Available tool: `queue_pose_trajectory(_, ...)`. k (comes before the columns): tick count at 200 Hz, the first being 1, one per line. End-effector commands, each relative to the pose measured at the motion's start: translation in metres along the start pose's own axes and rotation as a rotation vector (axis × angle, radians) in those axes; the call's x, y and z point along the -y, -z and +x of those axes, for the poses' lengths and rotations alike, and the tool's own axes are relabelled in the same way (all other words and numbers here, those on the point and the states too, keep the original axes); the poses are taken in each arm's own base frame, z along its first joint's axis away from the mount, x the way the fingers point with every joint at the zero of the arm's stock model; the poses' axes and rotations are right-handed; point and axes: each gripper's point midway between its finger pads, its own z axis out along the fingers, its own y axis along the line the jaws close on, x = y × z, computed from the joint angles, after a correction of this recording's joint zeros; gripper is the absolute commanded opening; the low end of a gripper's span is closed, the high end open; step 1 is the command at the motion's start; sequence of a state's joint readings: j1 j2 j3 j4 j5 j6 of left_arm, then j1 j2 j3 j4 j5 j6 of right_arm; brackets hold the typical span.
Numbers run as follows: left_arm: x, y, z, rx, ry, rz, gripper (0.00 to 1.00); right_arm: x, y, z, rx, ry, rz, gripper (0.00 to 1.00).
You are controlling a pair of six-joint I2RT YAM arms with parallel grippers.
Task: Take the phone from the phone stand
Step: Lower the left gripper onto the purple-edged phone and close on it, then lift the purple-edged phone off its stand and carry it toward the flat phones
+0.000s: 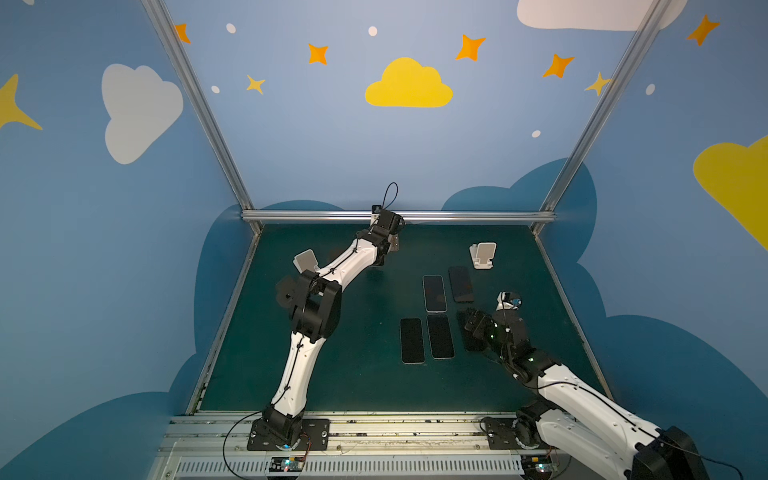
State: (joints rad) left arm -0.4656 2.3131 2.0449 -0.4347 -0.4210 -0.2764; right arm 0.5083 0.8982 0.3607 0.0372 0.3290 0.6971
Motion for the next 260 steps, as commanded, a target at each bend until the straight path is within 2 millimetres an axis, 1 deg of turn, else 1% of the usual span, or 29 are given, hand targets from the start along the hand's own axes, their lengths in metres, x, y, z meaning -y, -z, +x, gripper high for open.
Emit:
queue_pose_trajectory(1, 0.001, -0.004, -0.009, 0.031, 0.016, 0.009, 0.93, -0.010, 0.001, -0.011, 0.020, -0.003, -0.022, 0.89)
queue_pose_trajectory(32, -0.004, -0.011, -0.008, 0.025, 0.021, 0.006, 0.87, -0.011, 0.000, -0.012, 0.017, 0.000, -0.022, 0.89)
queue_pose_trajectory(65, -0.007, -0.014, -0.006, 0.019, -0.003, -0.006, 0.84, -0.012, -0.002, -0.011, 0.014, 0.003, -0.023, 0.89)
queue_pose_trajectory(80, -0.007, -0.014, -0.006, 0.022, -0.014, -0.008, 0.84, -0.013, -0.002, -0.012, 0.011, 0.004, -0.024, 0.89)
queue_pose_trajectory(121, -0.006, -0.016, -0.002, 0.015, -0.045, -0.005, 0.76, -0.013, -0.003, -0.011, 0.005, 0.008, -0.021, 0.89)
queue_pose_trajectory(140, -0.004, -0.016, 0.000, 0.010, -0.046, 0.011, 0.74, -0.012, -0.002, -0.012, 0.008, 0.007, -0.016, 0.89)
queue_pose_trajectory(150, -0.002, -0.015, 0.001, 0.007, -0.048, 0.023, 0.71, -0.012, -0.001, -0.013, 0.012, 0.006, -0.017, 0.89)
queue_pose_trajectory(163, -0.004, -0.015, 0.002, 0.007, -0.048, 0.023, 0.65, -0.012, -0.002, -0.012, 0.011, 0.007, -0.020, 0.89)
queue_pose_trajectory(186, -0.005, -0.012, 0.002, 0.013, -0.057, 0.020, 0.60, -0.013, -0.002, -0.012, 0.008, 0.008, -0.021, 0.89)
queue_pose_trajectory(214, -0.008, -0.007, -0.001, 0.023, -0.057, 0.021, 0.59, -0.013, -0.002, -0.012, 0.007, 0.008, -0.021, 0.88)
queue_pose_trajectory(242, -0.010, 0.006, -0.012, 0.051, -0.046, 0.033, 0.57, -0.014, -0.003, -0.011, 0.005, 0.009, -0.024, 0.88)
queue_pose_trajectory(260, -0.010, 0.017, -0.020, 0.073, -0.039, 0.045, 0.56, -0.014, -0.003, -0.011, 0.004, 0.007, -0.024, 0.89)
